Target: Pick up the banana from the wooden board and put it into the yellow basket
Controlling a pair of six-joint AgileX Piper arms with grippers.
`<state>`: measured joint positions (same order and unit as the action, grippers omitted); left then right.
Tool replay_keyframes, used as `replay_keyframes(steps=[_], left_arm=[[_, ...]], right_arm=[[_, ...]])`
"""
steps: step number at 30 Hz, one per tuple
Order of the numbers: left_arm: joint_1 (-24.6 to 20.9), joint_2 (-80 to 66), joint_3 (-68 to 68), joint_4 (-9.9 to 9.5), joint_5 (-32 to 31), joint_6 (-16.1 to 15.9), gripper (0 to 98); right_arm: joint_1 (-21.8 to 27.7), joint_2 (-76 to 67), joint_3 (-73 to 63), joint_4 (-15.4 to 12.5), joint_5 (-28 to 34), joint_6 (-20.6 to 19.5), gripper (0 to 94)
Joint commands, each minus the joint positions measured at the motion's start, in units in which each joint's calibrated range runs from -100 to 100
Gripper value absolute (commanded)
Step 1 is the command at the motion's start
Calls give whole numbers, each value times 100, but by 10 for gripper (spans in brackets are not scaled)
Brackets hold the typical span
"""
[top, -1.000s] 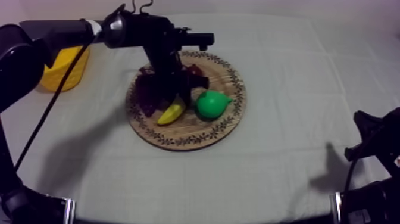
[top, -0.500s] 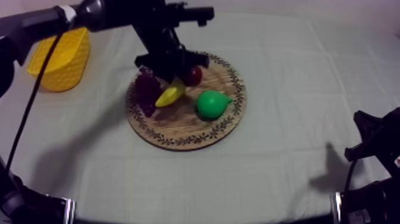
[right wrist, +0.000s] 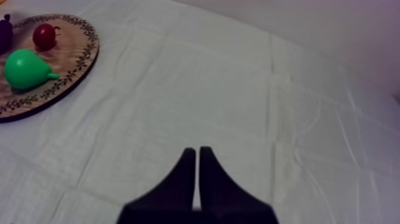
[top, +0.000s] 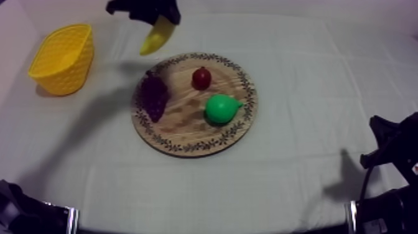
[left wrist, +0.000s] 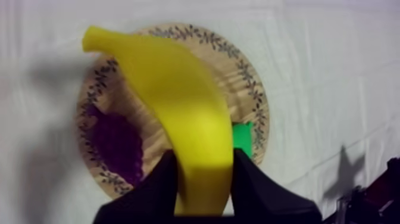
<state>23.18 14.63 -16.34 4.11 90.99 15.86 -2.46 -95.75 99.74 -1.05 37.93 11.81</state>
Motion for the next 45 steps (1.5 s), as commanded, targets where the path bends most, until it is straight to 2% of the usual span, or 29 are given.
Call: replay_keyframes(steps=[1, 17, 24, 30, 35, 42, 45], left_arm=[[-271, -175, 137, -28, 42, -63, 199], [-2094, -670, 1131, -529, 13, -698, 198], [-2555, -591, 943, -678, -57, -851, 200], [-2755, -471, 791, -719, -210, -939, 225], [-2868, -274, 618, -690, -384, -1003, 299], [-2954, -50, 442, -654, -639, -1030, 475], [-2977, -3, 408, -651, -722, -989, 579]], right_arm=[[1, -1, 4, 0, -3, -1, 4], [1, -1, 4, 0, -3, -1, 4], [1, -1, 4, 0, -3, -1, 4], [1, -1, 4, 0, -3, -1, 4], [-3, -1, 4, 0, -3, -1, 4], [-7, -1, 4, 0, -3, -1, 4], [-7, -1, 4, 0, -3, -1, 4]])
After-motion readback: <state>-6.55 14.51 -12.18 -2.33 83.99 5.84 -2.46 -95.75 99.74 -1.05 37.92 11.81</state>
